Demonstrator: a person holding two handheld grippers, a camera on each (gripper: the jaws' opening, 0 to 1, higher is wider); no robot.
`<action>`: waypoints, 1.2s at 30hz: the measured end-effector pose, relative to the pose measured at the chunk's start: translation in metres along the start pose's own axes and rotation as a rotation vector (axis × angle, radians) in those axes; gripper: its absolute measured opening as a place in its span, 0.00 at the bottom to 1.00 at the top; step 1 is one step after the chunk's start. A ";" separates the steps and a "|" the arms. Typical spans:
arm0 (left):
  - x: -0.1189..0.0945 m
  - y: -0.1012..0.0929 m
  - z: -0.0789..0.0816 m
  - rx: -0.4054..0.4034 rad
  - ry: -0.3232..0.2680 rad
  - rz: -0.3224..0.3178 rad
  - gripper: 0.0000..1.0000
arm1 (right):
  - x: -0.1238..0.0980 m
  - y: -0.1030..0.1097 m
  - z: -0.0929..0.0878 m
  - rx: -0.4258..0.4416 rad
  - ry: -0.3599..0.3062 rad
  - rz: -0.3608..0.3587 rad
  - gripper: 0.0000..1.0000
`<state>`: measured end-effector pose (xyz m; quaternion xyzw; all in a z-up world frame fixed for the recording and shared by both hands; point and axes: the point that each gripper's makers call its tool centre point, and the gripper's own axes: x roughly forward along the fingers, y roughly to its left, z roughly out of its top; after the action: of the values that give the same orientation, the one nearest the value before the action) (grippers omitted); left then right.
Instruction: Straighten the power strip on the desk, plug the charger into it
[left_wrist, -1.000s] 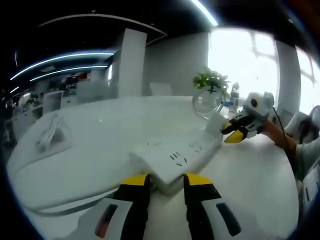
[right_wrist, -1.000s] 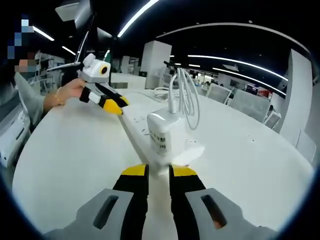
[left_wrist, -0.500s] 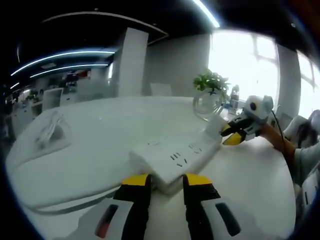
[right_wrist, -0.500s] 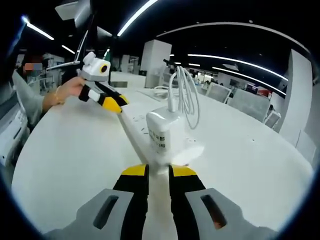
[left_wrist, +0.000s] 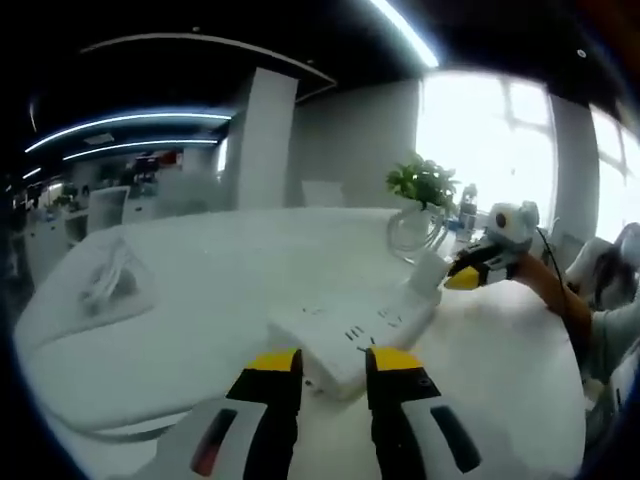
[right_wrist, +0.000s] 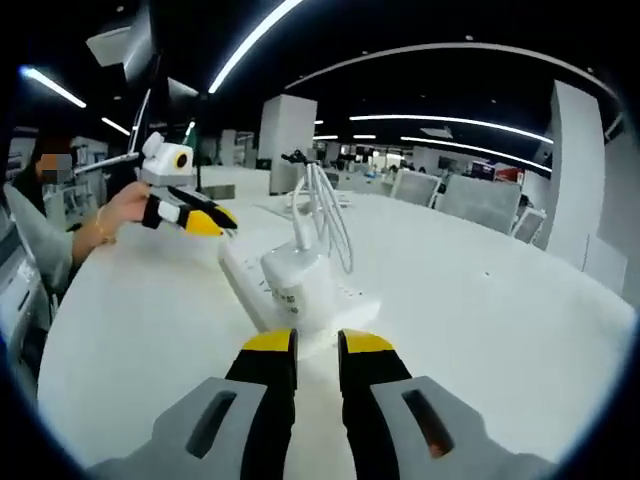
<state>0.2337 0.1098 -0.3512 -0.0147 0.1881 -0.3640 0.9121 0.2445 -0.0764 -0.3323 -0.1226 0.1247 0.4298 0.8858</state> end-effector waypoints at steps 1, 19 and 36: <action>0.001 0.000 0.001 0.003 -0.005 -0.002 0.26 | -0.003 -0.001 -0.003 0.003 0.018 -0.024 0.15; -0.082 -0.015 0.014 0.108 -0.074 0.162 0.34 | -0.090 0.060 -0.013 0.191 -0.036 -0.195 0.22; -0.156 -0.051 -0.021 0.054 -0.174 0.397 0.41 | -0.129 0.089 -0.024 0.116 -0.042 -0.356 0.32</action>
<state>0.0894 0.1790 -0.3111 0.0155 0.0982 -0.1796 0.9787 0.0935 -0.1255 -0.3228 -0.0822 0.1071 0.2606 0.9560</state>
